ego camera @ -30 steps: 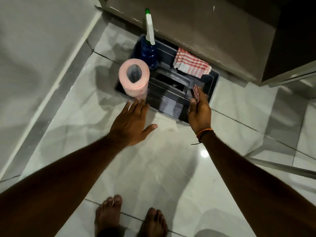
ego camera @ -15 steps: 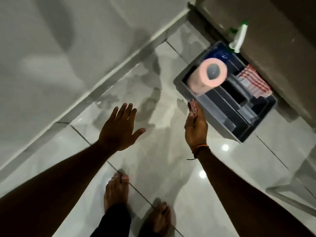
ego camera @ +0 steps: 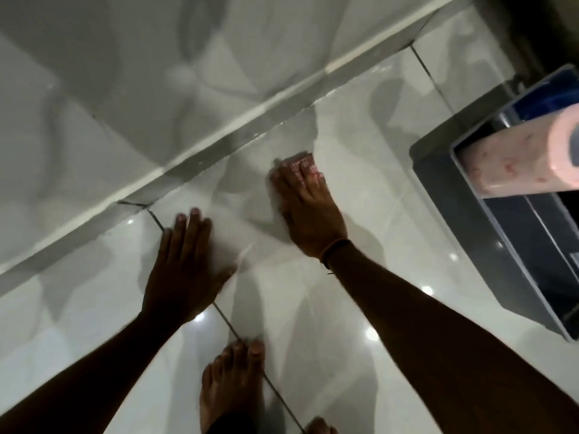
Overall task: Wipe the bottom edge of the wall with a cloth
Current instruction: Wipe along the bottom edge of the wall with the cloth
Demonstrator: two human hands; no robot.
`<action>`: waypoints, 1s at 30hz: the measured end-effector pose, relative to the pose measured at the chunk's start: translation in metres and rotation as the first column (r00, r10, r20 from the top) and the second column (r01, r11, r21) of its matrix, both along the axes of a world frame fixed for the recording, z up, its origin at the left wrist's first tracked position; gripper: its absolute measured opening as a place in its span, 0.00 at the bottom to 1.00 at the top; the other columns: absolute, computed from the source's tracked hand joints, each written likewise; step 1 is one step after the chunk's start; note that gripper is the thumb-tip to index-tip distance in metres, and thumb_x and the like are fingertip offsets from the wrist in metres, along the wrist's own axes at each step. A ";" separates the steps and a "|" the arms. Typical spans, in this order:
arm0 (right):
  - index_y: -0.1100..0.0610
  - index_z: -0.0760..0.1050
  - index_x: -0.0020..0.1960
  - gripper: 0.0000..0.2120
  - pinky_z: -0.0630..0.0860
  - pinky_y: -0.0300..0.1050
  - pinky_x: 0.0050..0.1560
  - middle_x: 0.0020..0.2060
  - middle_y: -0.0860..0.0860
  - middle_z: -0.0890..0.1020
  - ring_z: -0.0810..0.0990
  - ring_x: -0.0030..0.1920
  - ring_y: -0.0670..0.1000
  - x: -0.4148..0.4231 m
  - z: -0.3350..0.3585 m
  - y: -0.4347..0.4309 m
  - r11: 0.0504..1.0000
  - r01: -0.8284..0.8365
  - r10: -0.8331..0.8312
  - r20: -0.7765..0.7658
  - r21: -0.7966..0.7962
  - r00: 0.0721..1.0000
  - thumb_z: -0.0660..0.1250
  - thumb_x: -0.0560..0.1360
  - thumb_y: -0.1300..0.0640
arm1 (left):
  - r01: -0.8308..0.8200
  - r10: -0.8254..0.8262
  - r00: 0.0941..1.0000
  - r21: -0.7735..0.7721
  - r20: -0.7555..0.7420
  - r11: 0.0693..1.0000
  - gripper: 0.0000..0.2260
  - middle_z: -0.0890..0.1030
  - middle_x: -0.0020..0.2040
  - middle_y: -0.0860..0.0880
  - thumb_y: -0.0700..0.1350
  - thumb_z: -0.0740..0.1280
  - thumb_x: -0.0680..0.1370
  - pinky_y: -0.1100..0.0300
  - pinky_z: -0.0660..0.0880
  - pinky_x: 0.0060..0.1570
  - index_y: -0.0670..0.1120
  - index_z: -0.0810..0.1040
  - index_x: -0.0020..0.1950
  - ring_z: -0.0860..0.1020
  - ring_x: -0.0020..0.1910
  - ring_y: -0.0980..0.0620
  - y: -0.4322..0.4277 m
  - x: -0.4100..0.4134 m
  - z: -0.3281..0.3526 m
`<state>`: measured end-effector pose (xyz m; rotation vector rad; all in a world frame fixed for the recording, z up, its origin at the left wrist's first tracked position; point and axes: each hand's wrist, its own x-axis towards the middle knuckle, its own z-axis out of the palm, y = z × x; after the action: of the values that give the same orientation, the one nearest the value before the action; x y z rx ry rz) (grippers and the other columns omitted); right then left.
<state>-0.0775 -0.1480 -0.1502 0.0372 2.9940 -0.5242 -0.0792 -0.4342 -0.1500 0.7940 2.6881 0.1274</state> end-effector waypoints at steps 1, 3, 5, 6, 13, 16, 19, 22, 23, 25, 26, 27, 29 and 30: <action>0.54 0.59 0.83 0.27 0.52 0.61 0.83 0.83 0.57 0.61 0.54 0.83 0.67 -0.008 -0.005 0.013 0.999 0.021 -0.020 -0.027 0.041 0.999 0.56 0.85 0.53 | 0.001 -0.001 1.000 0.018 -0.010 1.000 0.45 0.50 0.86 0.37 0.69 0.57 0.80 0.36 0.52 0.82 0.39 0.54 0.84 0.49 0.85 0.35 -0.001 0.000 -0.003; 0.57 0.58 0.83 0.27 0.51 0.62 0.84 0.82 0.61 0.60 0.53 0.82 0.69 -0.037 -0.012 0.054 0.976 0.166 -0.158 -0.062 0.143 0.985 0.52 0.85 0.52 | -0.013 0.014 1.000 0.034 -0.022 0.999 0.44 0.50 0.86 0.38 0.69 0.58 0.79 0.36 0.51 0.82 0.39 0.54 0.85 0.48 0.85 0.36 -0.001 -0.001 -0.008; 0.60 0.55 0.83 0.28 0.48 0.63 0.84 0.83 0.63 0.58 0.53 0.83 0.68 -0.078 -0.011 0.106 0.893 0.405 -0.398 -0.073 0.196 0.914 0.49 0.85 0.51 | -0.026 0.026 0.999 0.033 -0.023 0.999 0.45 0.49 0.86 0.39 0.69 0.58 0.79 0.36 0.50 0.82 0.39 0.54 0.85 0.47 0.85 0.37 -0.001 0.000 -0.012; 0.61 0.56 0.83 0.29 0.47 0.63 0.84 0.82 0.63 0.59 0.54 0.82 0.67 -0.099 -0.008 0.133 0.828 0.527 -0.524 -0.069 0.193 0.849 0.49 0.84 0.51 | -0.033 0.034 0.999 0.036 -0.022 0.999 0.45 0.49 0.86 0.39 0.69 0.58 0.79 0.36 0.49 0.82 0.39 0.54 0.84 0.47 0.85 0.37 -0.002 0.001 -0.013; 0.66 0.64 0.76 0.28 0.53 0.65 0.82 0.77 0.65 0.67 0.64 0.78 0.65 -0.172 0.018 0.192 0.732 0.675 -0.680 0.062 0.092 0.730 0.49 0.81 0.51 | -0.049 0.050 0.999 0.042 -0.012 0.998 0.45 0.49 0.86 0.40 0.69 0.58 0.79 0.39 0.48 0.82 0.40 0.55 0.84 0.47 0.85 0.38 -0.002 0.004 -0.012; 0.68 0.58 0.80 0.30 0.46 0.66 0.84 0.79 0.68 0.61 0.58 0.81 0.68 -0.132 0.005 0.144 0.869 0.422 -0.437 -0.001 0.258 0.900 0.47 0.84 0.50 | -0.056 0.056 0.998 0.042 -0.009 0.998 0.44 0.49 0.87 0.40 0.68 0.58 0.79 0.39 0.48 0.82 0.39 0.56 0.84 0.47 0.85 0.38 0.000 0.003 -0.010; 0.62 0.53 0.83 0.29 0.45 0.61 0.84 0.83 0.62 0.55 0.51 0.84 0.64 -0.095 -0.008 0.128 0.983 0.093 -0.098 0.024 0.158 0.995 0.49 0.86 0.50 | -0.065 0.065 0.998 0.041 -0.006 0.997 0.44 0.48 0.87 0.41 0.69 0.58 0.79 0.38 0.49 0.82 0.39 0.55 0.84 0.46 0.86 0.39 0.000 0.004 -0.009; 0.61 0.60 0.80 0.28 0.50 0.65 0.83 0.81 0.57 0.62 0.59 0.81 0.66 -0.112 -0.008 0.159 0.961 0.190 -0.195 0.003 0.202 0.981 0.47 0.83 0.51 | -0.075 0.075 0.997 0.015 0.007 0.997 0.44 0.46 0.87 0.42 0.69 0.58 0.79 0.38 0.50 0.82 0.41 0.53 0.85 0.46 0.86 0.40 -0.002 0.003 -0.009; 0.64 0.63 0.77 0.29 0.53 0.68 0.82 0.77 0.60 0.67 0.64 0.77 0.68 -0.127 -0.008 0.171 0.914 0.323 -0.330 -0.015 0.246 0.944 0.45 0.81 0.51 | -0.068 0.068 0.998 0.005 0.007 0.998 0.44 0.46 0.87 0.42 0.69 0.58 0.79 0.39 0.49 0.82 0.41 0.52 0.85 0.46 0.86 0.40 -0.003 0.002 -0.010; 0.67 0.61 0.77 0.32 0.51 0.69 0.81 0.76 0.66 0.66 0.63 0.77 0.69 -0.154 0.000 0.183 0.819 0.508 -0.538 0.049 0.268 0.842 0.43 0.81 0.49 | -0.039 0.039 0.999 0.000 0.004 0.999 0.44 0.45 0.87 0.42 0.69 0.57 0.80 0.39 0.49 0.82 0.41 0.51 0.85 0.46 0.86 0.39 -0.004 0.002 -0.011; 0.68 0.56 0.79 0.32 0.47 0.70 0.82 0.79 0.67 0.61 0.58 0.80 0.70 -0.161 0.002 0.176 0.798 0.544 -0.579 0.077 0.260 0.812 0.43 0.83 0.48 | -0.028 0.028 1.000 0.000 -0.001 1.000 0.43 0.45 0.87 0.42 0.68 0.56 0.80 0.39 0.49 0.82 0.41 0.51 0.85 0.46 0.86 0.39 -0.004 0.003 -0.011; 0.69 0.52 0.81 0.33 0.44 0.70 0.82 0.81 0.68 0.56 0.53 0.82 0.70 -0.162 0.003 0.160 0.792 0.558 -0.590 0.079 0.247 0.803 0.45 0.84 0.48 | -0.022 0.022 1.000 0.005 -0.003 1.000 0.43 0.46 0.87 0.41 0.68 0.56 0.80 0.40 0.50 0.82 0.41 0.51 0.85 0.47 0.86 0.39 -0.005 0.003 -0.009; 0.69 0.51 0.82 0.34 0.42 0.71 0.82 0.82 0.69 0.53 0.50 0.82 0.71 -0.148 -0.003 0.106 0.811 0.542 -0.560 0.026 0.220 0.828 0.45 0.84 0.47 | -0.014 0.014 1.000 0.015 -0.004 1.000 0.42 0.48 0.87 0.40 0.68 0.55 0.81 0.39 0.51 0.82 0.41 0.52 0.85 0.48 0.85 0.38 -0.007 0.004 -0.008; 0.68 0.51 0.82 0.33 0.43 0.71 0.82 0.82 0.69 0.53 0.49 0.82 0.71 -0.137 -0.005 0.070 0.825 0.532 -0.541 -0.007 0.189 0.841 0.47 0.84 0.47 | -0.010 0.010 1.000 0.010 -0.003 1.000 0.42 0.48 0.87 0.40 0.68 0.55 0.81 0.38 0.52 0.82 0.40 0.52 0.85 0.48 0.85 0.38 -0.008 0.004 -0.008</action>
<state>-0.2146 -0.0783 -0.1552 0.9191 2.9451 -0.2720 -0.0752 -0.4424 -0.1577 0.7841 2.6964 0.1431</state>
